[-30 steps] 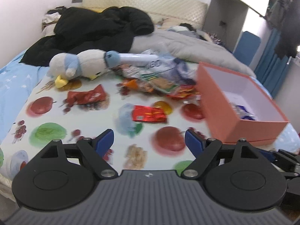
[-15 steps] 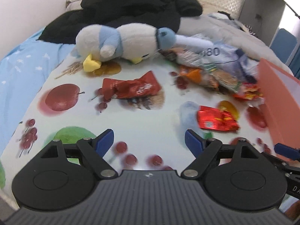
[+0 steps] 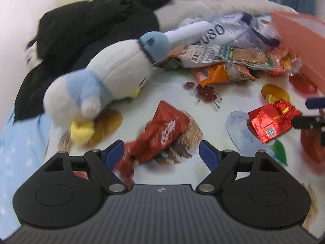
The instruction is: Organize snacks
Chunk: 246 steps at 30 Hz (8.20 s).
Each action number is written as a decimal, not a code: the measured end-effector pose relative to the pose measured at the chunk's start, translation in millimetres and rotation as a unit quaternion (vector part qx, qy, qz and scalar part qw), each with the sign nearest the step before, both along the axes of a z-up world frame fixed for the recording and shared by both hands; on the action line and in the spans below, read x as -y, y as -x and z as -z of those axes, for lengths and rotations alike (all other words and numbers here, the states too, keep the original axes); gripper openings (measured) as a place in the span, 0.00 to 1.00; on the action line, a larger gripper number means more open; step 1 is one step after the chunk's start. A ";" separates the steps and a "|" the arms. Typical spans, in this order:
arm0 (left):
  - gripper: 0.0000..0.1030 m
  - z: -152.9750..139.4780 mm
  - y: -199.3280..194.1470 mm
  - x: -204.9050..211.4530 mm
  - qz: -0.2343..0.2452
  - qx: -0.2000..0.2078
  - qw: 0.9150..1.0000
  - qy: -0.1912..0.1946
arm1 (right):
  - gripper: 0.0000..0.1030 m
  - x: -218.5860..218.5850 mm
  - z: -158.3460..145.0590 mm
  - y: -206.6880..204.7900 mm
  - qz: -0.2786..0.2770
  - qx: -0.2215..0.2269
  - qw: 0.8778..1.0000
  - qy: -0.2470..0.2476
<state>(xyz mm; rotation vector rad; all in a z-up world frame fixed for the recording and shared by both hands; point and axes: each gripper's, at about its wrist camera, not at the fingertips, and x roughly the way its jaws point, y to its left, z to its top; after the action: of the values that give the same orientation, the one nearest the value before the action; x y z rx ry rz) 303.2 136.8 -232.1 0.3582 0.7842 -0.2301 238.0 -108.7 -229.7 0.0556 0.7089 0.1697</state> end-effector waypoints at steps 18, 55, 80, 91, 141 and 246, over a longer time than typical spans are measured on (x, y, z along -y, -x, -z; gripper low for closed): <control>0.51 29.6 -42.9 -7.6 0.043 -0.028 0.997 -0.051 | 0.42 -9.8 14.0 -18.7 -0.002 -0.027 0.999 0.018; 0.48 -4.3 144.4 86.7 -0.162 -0.105 0.966 0.171 | 0.43 70.3 -4.1 122.8 0.001 -0.063 0.998 0.006; 0.54 16.3 142.1 114.5 -0.111 -0.109 0.980 0.128 | 0.45 79.6 6.9 120.6 0.009 -0.061 0.998 0.014; 0.47 -12.0 157.0 121.3 -0.153 -0.087 0.973 0.151 | 0.43 90.1 -6.1 132.5 0.023 -0.050 0.998 0.012; 0.47 -152.2 165.6 291.9 0.043 -0.032 0.966 0.252 | 0.42 224.1 -132.2 204.5 0.157 0.103 0.982 -0.025; 0.56 -112.2 218.4 125.0 -0.110 -0.018 0.964 0.241 | 0.63 112.7 -102.8 200.4 0.008 0.067 0.997 -0.048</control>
<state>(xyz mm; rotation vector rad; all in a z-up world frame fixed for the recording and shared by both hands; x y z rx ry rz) 84.8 11.8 -119.8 -0.1939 0.7705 -0.2109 37.6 -221.4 -126.9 0.1414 0.5663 0.1898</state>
